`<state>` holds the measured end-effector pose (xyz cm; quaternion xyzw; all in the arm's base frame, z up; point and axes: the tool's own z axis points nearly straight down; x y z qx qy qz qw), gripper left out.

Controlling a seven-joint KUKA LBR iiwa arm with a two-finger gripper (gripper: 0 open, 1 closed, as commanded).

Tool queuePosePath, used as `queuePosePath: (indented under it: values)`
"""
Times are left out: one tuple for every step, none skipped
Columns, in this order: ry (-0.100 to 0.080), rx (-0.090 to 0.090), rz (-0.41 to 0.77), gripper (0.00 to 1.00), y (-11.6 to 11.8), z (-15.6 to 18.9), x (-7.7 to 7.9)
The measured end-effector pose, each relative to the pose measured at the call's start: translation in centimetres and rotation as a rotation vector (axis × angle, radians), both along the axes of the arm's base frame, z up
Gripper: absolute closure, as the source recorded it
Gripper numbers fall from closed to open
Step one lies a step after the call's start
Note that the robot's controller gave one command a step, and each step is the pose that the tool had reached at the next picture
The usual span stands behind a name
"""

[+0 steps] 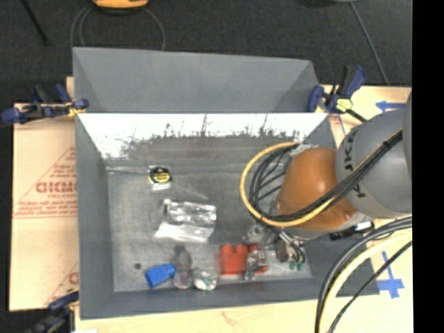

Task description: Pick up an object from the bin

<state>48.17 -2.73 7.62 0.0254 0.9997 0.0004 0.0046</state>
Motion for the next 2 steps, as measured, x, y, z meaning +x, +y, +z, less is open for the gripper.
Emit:
queuePosePath:
  values:
    - [0.001, -0.004, 0.457, 1.0, 2.7, 12.1, 1.7]
    - [0.0, -0.007, 0.95, 1.0, 5.8, 25.1, 3.0]
